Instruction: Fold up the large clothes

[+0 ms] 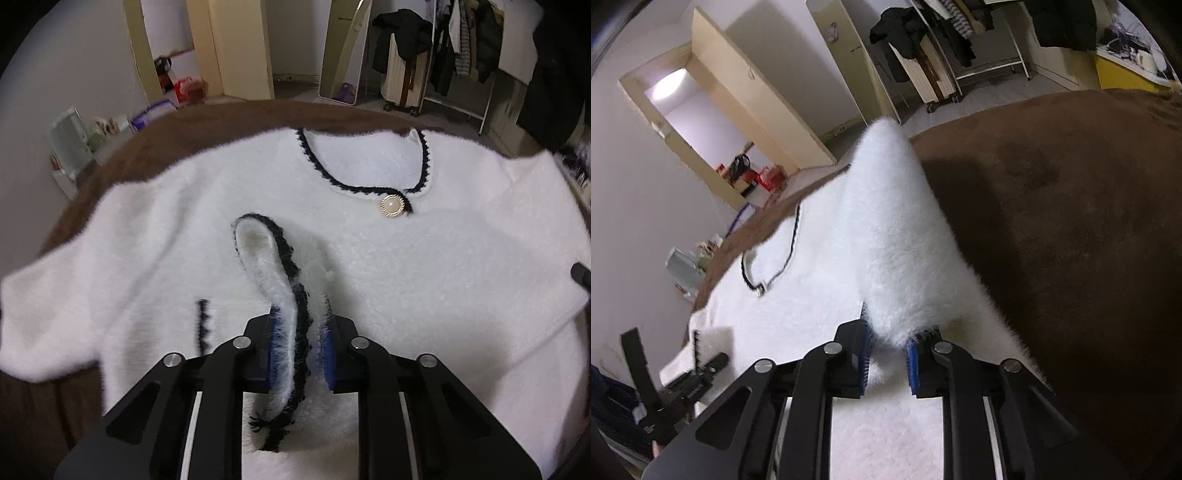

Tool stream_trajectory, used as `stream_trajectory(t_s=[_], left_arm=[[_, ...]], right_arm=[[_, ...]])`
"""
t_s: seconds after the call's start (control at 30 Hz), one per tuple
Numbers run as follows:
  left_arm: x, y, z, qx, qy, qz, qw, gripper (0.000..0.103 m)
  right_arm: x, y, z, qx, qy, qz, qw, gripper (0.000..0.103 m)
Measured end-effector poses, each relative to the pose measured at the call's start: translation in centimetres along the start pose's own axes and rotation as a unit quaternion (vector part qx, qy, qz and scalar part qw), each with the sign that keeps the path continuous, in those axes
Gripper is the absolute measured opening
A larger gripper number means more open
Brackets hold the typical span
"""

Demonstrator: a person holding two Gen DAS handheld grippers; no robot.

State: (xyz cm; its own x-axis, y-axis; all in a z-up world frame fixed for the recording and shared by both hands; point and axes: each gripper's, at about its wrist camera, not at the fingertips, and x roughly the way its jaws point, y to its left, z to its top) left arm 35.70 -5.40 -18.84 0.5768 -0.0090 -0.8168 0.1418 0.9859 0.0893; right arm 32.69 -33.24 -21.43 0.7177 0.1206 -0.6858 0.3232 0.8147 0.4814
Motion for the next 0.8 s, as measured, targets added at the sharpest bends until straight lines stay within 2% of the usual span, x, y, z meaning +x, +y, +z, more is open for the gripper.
stream_trajectory(t_s=[0.07, 0.1, 0.13, 0.17, 0.27, 0.37, 0.47, 0.57, 0.67, 0.7, 0.8], left_arm=[[0.1, 0.2, -0.3, 0.003, 0.004, 0.008, 1.0, 0.022], [0.7, 0.3, -0.6, 0.009, 0.016, 0.01, 0.9998, 0.025], [1.3, 0.3, -1.0, 0.013, 0.022, 0.01, 0.9996, 0.027], [1.5, 0.3, -1.3, 0.016, 0.017, 0.017, 0.9996, 0.034], [1.6, 0.4, -1.7, 0.025, 0.002, 0.038, 0.999, 0.046], [1.6, 0.8, -1.8, 0.015, -0.001, 0.036, 0.9993, 0.052], [1.6, 1.1, -1.7, 0.011, -0.001, 0.038, 0.9992, 0.054], [1.7, 1.0, -1.6, 0.02, 0.0, 0.042, 0.9989, 0.054], [1.7, 0.9, -1.5, 0.022, 0.003, 0.043, 0.9988, 0.054], [1.7, 0.7, -1.5, 0.022, 0.003, 0.043, 0.9989, 0.054], [1.7, 0.6, -1.5, 0.018, 0.005, 0.043, 0.9989, 0.054]], right_arm=[[0.7, 0.0, -0.5, -0.003, 0.013, -0.024, 1.0, 0.024], [1.2, -0.3, -0.8, 0.001, 0.018, -0.042, 0.999, 0.031], [1.7, -0.8, -1.0, 0.004, 0.022, -0.06, 0.998, 0.045], [2.0, -1.1, -1.3, 0.005, 0.024, -0.073, 0.997, 0.048], [2.2, -1.6, -1.7, -0.005, 0.02, -0.07, 0.997, 0.048], [2.2, -1.1, -1.9, -0.038, 0.026, -0.082, 0.996, 0.049], [1.7, -1.0, -1.9, -0.043, 0.035, -0.08, 0.995, 0.056], [0.6, -0.9, -1.3, -0.057, 0.038, -0.086, 0.994, 0.056], [-2.0, -0.3, -0.3, -0.086, 0.007, -0.09, 0.992, 0.053], [-2.1, 0.0, 0.2, -0.093, 0.005, -0.088, 0.992, 0.049], [-1.1, 0.3, 2.0, -0.106, 0.008, -0.084, 0.991, 0.024]])
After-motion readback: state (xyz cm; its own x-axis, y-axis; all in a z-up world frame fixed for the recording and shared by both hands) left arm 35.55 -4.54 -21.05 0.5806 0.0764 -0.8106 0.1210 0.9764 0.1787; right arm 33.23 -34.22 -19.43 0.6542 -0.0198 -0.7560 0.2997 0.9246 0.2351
